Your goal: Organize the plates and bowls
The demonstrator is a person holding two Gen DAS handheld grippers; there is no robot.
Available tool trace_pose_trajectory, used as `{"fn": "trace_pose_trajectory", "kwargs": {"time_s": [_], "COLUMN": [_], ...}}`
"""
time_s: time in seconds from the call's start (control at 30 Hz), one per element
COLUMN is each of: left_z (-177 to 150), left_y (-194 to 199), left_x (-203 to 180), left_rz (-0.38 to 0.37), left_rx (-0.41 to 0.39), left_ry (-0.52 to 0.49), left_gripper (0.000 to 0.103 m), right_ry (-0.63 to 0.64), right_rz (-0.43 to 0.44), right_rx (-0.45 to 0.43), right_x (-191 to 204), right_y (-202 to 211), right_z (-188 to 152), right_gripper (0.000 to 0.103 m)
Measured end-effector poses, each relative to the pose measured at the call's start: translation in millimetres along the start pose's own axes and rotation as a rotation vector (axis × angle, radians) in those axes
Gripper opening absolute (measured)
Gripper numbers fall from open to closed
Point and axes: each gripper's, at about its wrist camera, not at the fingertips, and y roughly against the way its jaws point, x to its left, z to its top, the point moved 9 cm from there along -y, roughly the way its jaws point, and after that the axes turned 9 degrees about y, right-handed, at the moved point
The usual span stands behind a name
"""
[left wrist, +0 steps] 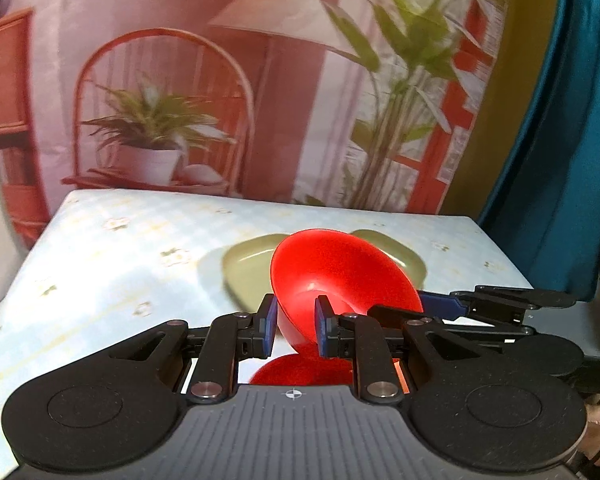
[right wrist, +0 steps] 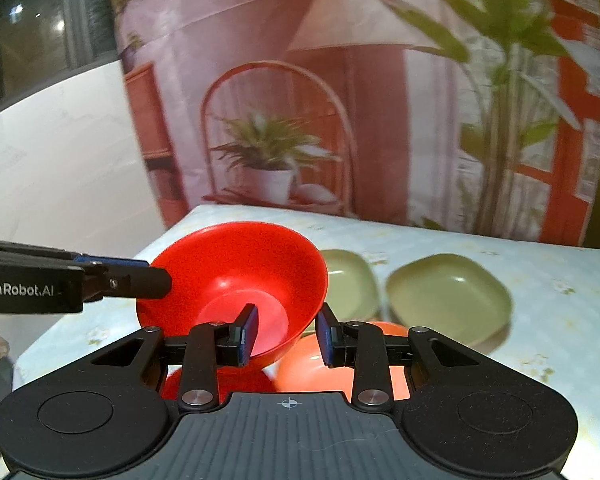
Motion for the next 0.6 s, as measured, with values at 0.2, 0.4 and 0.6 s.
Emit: {"fn": "trace_pose_trajectory", "kwargs": {"time_s": [0.2,0.4,0.6], "left_z": [-14.4,-38.2,-57.3], "left_y": [8.1,-3.3,-10.2], "left_x": [22.3,27.1,26.4], "left_rz": [0.031,0.029,0.030], "left_rx": [0.007,0.064,0.090], "left_ry": [0.050,0.077,0.087], "left_gripper": [0.021,0.021,0.021], "right_ry": [0.043,0.041,0.063], "right_rz": [0.049,0.053,0.029], "right_rx": [0.031,0.069,0.089], "right_x": [29.9,33.8,29.6], "right_y": [-12.9,-19.9,-20.3], "right_z": [-5.0,-20.5,-33.5], "right_gripper": [0.029,0.029,0.029]}}
